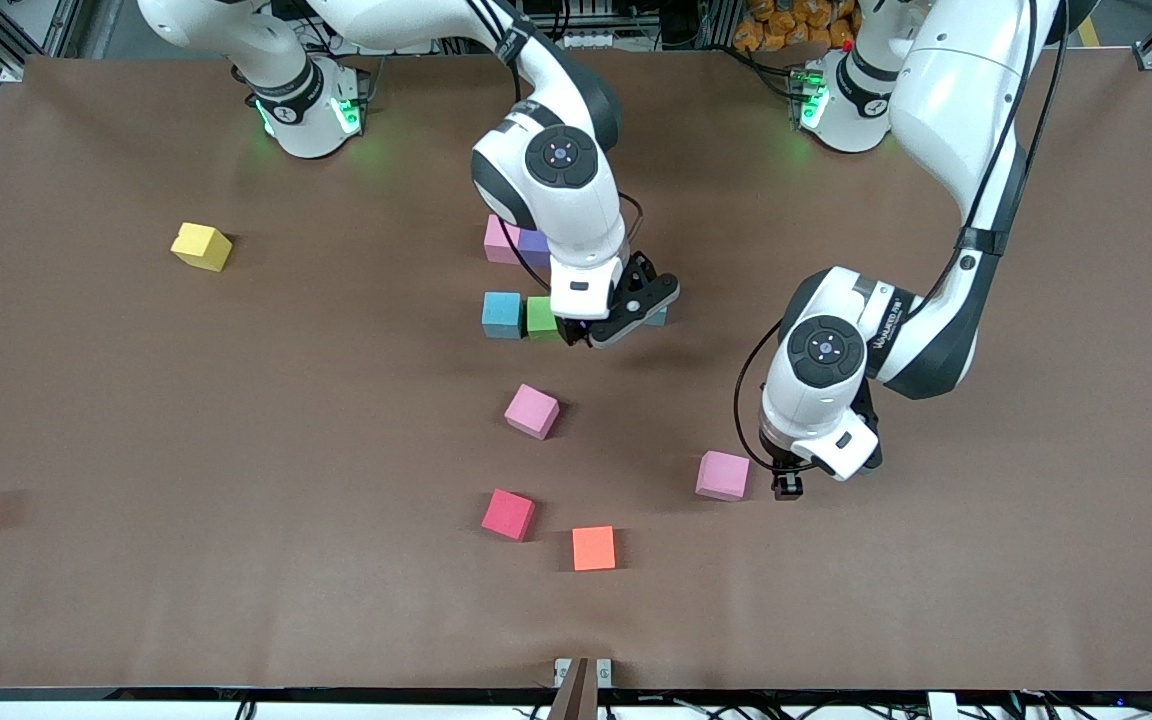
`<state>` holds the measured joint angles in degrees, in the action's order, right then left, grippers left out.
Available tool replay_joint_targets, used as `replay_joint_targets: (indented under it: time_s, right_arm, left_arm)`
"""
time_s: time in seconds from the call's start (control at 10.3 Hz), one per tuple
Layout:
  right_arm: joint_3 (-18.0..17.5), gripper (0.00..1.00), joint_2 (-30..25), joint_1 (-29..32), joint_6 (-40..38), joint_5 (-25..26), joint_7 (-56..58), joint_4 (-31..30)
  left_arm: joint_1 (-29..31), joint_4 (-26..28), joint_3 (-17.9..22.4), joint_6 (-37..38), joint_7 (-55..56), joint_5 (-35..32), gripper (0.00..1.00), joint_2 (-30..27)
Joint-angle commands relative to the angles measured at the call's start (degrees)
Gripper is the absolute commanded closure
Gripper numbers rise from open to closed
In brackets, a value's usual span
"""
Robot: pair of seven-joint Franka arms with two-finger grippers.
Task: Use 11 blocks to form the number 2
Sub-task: 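Release cyan with the left gripper while the right gripper reaches the other cyan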
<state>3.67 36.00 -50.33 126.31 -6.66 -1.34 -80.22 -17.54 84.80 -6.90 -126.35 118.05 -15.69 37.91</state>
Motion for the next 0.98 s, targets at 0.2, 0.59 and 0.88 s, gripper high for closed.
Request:
replay_joint_targets:
  time_s: [0.2, 0.59, 0.88]
  right_arm:
    - [-4.6, 0.0, 2.5, 0.8, 5.0, -0.1, 24.6, -1.9]
    - [-9.4, 0.0, 4.7, 1.6, 9.7, -0.5, 41.5, -4.2]
    - [-10.3, 0.0, 7.0, 1.6, 9.8, -0.6, 41.2, -4.2]
  left_arm:
    - [2.2, 0.6, 0.0, 1.9, -8.7, 2.6, 0.27, -0.5]
    - [9.5, 0.2, 0.1, 1.9, -15.1, 1.6, 0.27, -0.7]
    - [13.8, 0.1, 0.1, 1.8, -18.5, 2.2, 0.27, -0.5]
